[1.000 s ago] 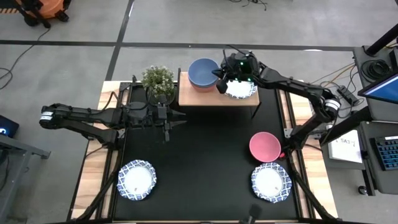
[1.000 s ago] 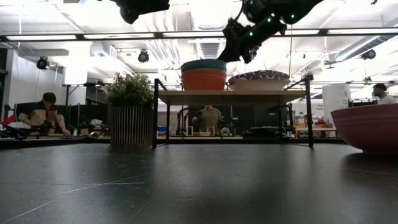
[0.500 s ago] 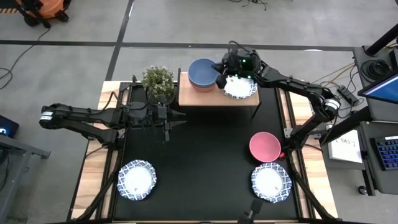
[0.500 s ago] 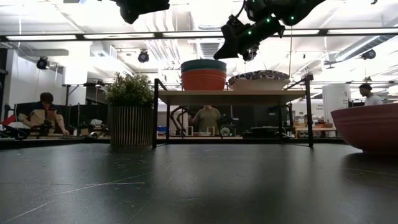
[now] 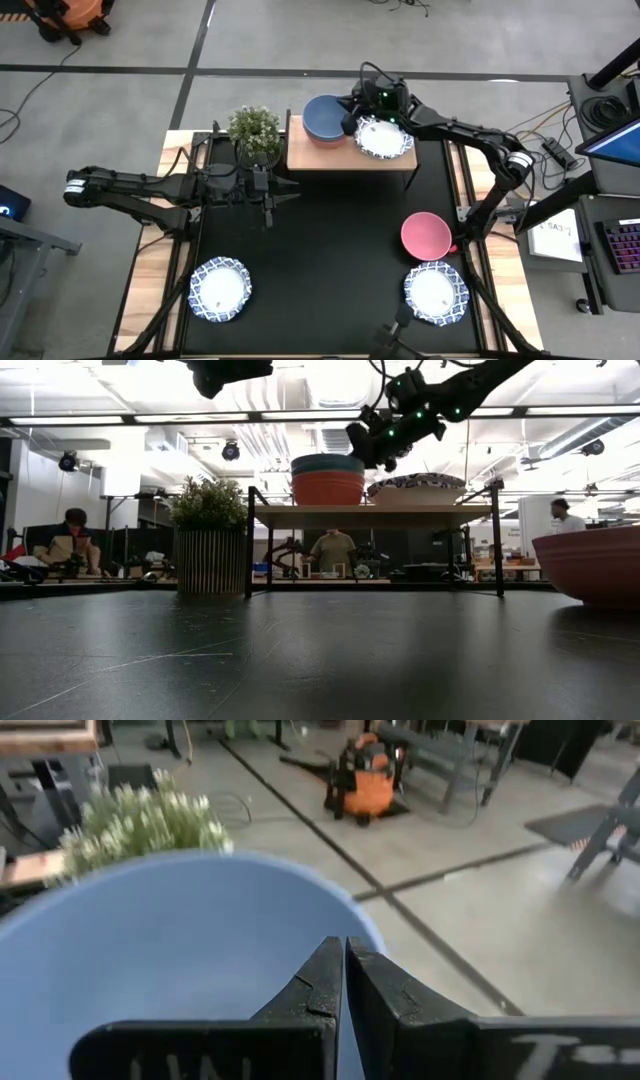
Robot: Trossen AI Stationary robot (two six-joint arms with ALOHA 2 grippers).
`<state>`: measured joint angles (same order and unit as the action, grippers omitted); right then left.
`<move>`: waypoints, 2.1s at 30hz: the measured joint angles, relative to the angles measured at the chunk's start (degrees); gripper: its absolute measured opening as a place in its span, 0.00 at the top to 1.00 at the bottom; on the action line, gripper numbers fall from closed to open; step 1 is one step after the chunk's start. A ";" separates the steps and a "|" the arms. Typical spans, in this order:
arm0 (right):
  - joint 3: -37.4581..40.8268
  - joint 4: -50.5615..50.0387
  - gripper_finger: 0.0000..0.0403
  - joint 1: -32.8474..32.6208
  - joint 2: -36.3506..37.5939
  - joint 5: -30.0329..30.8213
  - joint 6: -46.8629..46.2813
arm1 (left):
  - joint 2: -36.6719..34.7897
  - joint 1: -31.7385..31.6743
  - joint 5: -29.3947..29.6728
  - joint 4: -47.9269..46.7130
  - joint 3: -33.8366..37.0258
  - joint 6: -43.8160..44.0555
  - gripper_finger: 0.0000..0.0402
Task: Place and stack bowls onto a shelf
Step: Stack the blue bowl on top of the green bowl on the shelf, then stack the white patterned bowl on top of the white patterned bowl on the shelf
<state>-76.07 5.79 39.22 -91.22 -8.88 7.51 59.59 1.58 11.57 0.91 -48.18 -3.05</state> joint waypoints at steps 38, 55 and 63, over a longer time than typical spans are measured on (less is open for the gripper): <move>16.37 -41.77 0.98 -33.22 33.94 -13.60 -25.23 | 0.02 3.10 2.35 -20.12 0.15 31.22 0.73; 22.03 -53.95 0.98 -57.85 26.25 -10.11 -33.62 | 0.24 3.11 5.53 -20.20 0.22 25.90 0.73; 21.98 -53.91 0.89 -62.81 19.62 -9.53 -29.96 | 0.48 3.11 5.90 -20.27 0.22 25.86 0.73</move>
<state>-54.08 -48.12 -23.60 -71.60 -18.41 -22.46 60.07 4.69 17.47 -19.36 -47.97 22.81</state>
